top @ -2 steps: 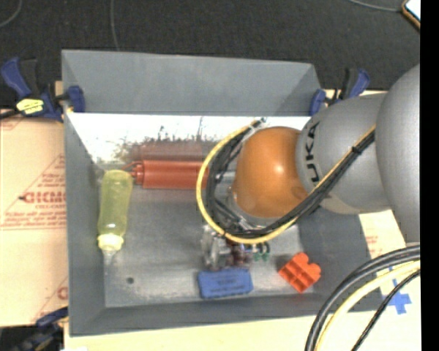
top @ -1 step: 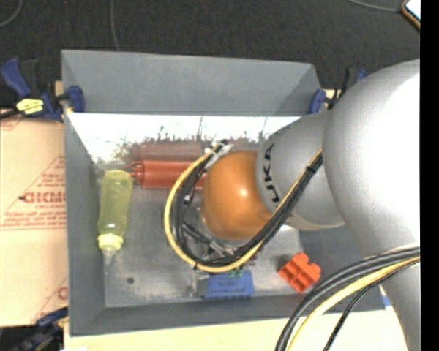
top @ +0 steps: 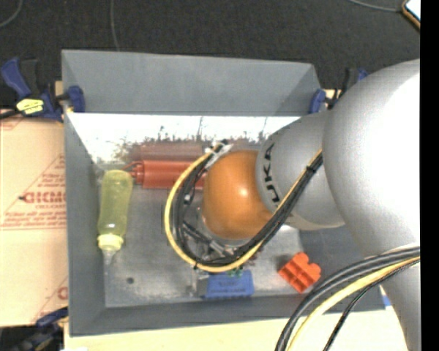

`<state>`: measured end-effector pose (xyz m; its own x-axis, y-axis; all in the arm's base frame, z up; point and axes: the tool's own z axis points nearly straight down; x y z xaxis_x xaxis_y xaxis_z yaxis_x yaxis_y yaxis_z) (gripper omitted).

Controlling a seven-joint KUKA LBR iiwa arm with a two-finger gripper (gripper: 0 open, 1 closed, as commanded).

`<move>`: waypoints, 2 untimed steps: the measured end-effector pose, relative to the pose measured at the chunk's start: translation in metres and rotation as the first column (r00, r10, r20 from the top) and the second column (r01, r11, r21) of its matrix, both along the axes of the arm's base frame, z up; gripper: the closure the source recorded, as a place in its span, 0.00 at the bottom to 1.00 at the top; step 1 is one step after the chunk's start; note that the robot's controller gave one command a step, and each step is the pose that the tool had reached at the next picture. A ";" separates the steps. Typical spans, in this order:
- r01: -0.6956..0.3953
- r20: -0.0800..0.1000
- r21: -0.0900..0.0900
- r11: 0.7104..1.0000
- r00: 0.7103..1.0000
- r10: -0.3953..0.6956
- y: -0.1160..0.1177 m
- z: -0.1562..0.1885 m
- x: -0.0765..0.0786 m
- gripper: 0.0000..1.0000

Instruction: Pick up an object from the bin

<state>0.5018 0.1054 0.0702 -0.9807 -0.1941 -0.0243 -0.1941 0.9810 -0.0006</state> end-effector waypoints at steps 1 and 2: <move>-0.423 0.002 -0.011 0.906 0.906 0.423 -0.051 0.022 0.003 0.00; -0.517 0.000 -0.015 0.856 0.856 0.517 -0.096 0.029 0.002 0.00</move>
Offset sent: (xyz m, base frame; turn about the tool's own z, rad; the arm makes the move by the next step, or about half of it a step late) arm -0.0040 -0.0495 0.0185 -0.5841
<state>0.5042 0.0094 0.0992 -0.7392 -0.6732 -0.0213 -0.6730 0.7395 -0.0151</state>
